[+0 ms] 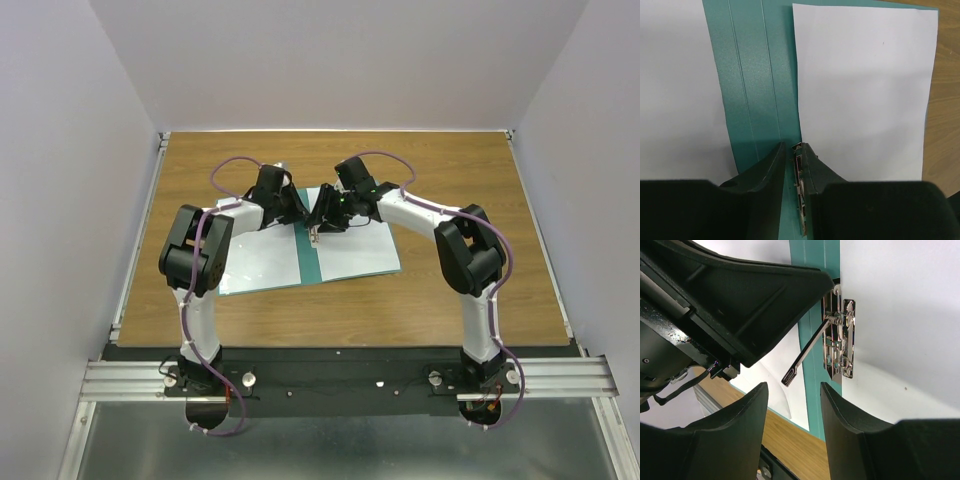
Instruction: Put the files into the folder
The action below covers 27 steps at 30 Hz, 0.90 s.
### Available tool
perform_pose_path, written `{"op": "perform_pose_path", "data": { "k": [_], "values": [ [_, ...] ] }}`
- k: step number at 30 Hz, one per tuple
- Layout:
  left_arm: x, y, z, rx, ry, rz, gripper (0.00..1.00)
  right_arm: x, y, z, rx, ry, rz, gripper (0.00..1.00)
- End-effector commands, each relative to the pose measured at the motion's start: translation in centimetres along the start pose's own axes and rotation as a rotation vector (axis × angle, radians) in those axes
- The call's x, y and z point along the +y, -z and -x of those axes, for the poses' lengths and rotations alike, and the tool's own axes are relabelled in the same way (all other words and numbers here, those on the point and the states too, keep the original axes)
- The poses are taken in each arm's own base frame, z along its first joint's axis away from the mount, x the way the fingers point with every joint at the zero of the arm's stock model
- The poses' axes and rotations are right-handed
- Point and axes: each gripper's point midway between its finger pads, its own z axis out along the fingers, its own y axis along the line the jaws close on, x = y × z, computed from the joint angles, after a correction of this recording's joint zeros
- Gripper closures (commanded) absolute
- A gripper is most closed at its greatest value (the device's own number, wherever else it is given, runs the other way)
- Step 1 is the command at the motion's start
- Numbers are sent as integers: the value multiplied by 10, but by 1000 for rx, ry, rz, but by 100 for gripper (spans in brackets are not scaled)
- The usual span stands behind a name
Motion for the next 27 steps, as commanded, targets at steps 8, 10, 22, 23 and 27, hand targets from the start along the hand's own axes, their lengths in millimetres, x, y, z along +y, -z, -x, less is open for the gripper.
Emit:
{"op": "perform_pose_path", "data": {
  "k": [8,10,22,23,27],
  "values": [
    [13,-9,-8,15,9,77,86,7,-8,1,18,13,18,50],
    [14,-9,-8,13,15,82,89,7,-9,0,20,14,17,52],
    [15,-9,-10,10,15,97,93,7,-17,-6,42,13,21,58],
    [15,-10,-10,12,16,96,92,8,-16,-5,41,14,22,60],
    [15,-10,-9,10,14,97,93,4,-17,-11,52,13,14,69]
  ]
}}
